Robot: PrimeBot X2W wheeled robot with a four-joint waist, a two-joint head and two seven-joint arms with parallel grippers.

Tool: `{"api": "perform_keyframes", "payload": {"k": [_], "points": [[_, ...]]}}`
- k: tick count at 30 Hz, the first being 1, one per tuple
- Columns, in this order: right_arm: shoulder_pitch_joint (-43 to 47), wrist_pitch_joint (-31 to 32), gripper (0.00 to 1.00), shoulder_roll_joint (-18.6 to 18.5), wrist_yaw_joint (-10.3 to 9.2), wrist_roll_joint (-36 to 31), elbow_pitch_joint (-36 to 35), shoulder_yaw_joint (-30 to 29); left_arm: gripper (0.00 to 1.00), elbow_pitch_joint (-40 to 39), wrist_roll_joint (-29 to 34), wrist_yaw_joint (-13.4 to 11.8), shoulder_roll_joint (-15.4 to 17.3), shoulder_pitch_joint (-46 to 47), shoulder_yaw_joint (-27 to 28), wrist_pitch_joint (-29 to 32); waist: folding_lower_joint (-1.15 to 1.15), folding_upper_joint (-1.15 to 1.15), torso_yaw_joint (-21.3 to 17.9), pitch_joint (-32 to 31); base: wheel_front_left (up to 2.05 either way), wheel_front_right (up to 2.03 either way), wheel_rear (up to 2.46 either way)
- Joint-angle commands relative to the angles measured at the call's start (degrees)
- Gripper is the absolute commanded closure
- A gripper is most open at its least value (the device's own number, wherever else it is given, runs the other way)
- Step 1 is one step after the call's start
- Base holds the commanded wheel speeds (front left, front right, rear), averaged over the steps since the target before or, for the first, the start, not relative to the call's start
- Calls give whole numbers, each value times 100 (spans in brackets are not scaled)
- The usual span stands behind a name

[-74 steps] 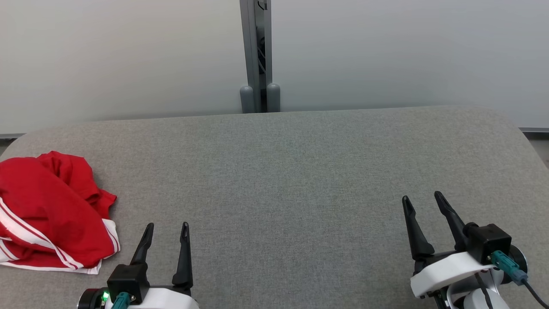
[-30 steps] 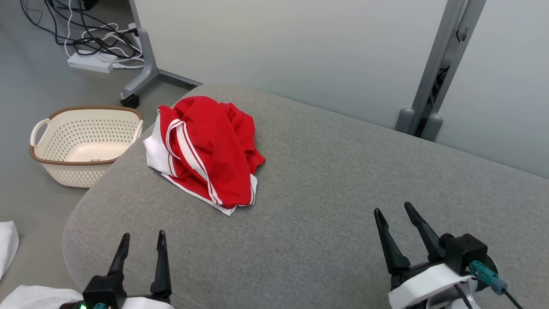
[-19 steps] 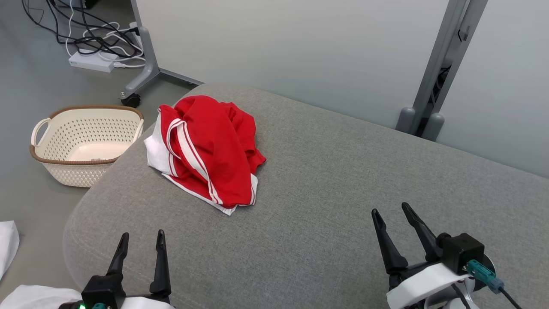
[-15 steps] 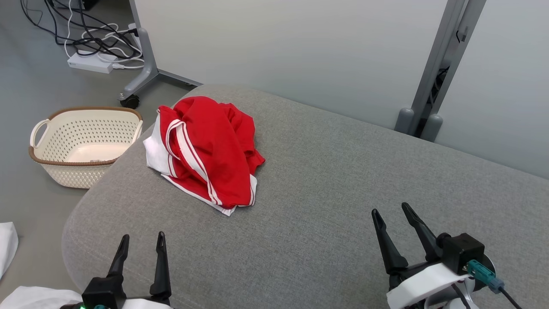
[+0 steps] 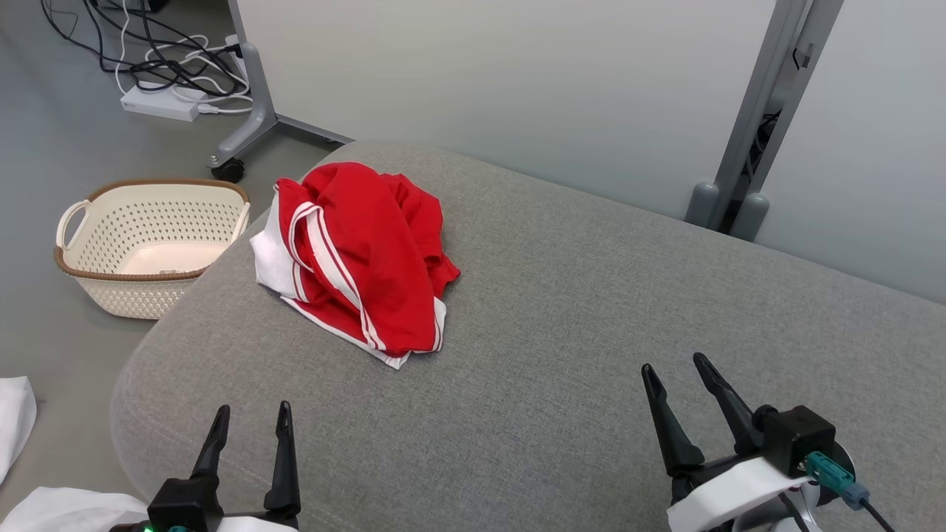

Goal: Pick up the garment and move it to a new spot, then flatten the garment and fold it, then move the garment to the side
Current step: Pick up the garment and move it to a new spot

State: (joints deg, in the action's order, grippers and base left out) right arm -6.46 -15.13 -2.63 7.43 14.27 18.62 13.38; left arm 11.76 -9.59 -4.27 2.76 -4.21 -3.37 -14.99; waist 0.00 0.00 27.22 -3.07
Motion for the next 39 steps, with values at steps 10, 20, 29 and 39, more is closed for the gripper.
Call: {"api": "perform_keyframes", "payload": {"k": [10,20,29,39], "points": [[-39,-8,0,-48,11,-279,-93,-130,0,-138,-101,381,15,548,448,-21,0,0,-185,351,0,0,0],[-409,-9,0,-47,11,-624,-159,-214,0,716,-188,1039,276,1933,959,-21,0,0,-553,1016,0,0,0],[-898,-9,0,-109,11,-850,-244,-198,0,2750,-719,1175,1241,3966,355,1104,0,0,-1056,1785,0,0,0],[-1153,-9,0,-108,11,-926,-285,-65,0,3867,-2217,1173,1913,5340,23,2378,0,0,-1476,2246,0,0,0]]}}
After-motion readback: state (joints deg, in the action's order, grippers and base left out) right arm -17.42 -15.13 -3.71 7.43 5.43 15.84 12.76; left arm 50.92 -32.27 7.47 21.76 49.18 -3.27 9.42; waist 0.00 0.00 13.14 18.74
